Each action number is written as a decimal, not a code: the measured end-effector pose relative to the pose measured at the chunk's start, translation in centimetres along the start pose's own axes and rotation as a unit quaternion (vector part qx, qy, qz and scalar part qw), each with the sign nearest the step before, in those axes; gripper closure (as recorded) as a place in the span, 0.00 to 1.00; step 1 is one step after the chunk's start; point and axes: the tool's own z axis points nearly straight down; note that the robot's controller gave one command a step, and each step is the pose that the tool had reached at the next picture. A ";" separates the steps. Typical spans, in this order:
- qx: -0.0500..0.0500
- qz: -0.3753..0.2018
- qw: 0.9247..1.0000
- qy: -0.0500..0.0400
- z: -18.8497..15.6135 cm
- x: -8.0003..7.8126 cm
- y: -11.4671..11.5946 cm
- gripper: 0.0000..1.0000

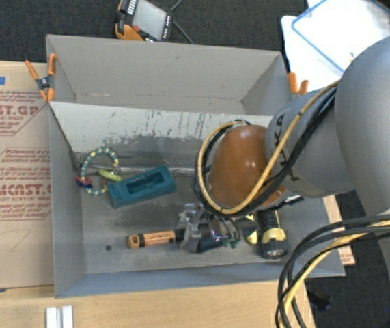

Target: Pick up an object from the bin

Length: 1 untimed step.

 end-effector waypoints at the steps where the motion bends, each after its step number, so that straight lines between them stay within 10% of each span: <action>1: 0.000 0.001 1.000 0.002 -2.9 -0.1 -0.3 1.00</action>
Offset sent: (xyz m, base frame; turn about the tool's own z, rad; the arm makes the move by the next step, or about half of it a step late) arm 0.0083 -0.0129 -0.0100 -0.1028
